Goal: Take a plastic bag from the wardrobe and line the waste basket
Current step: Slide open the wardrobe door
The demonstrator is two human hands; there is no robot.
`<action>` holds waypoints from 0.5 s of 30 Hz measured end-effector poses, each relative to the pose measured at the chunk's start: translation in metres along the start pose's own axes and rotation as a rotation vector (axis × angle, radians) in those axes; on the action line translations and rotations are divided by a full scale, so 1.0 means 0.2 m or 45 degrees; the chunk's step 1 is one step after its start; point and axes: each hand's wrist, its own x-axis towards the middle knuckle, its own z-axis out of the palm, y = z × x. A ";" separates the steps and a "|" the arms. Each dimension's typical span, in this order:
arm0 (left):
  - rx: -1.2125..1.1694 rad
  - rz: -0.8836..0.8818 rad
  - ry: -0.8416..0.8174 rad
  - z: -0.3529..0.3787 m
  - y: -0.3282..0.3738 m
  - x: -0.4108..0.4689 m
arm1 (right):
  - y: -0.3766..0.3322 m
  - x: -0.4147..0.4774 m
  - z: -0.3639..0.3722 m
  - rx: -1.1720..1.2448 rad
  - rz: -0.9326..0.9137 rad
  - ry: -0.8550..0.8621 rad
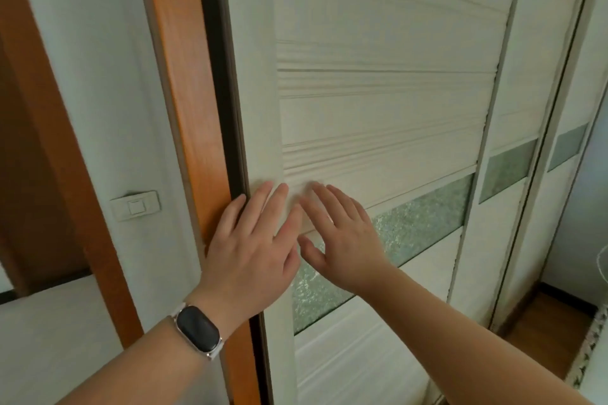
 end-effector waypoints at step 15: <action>0.193 0.044 -0.046 0.07 -0.02 0.01 | 0.05 0.08 0.30 -0.030 0.018 0.327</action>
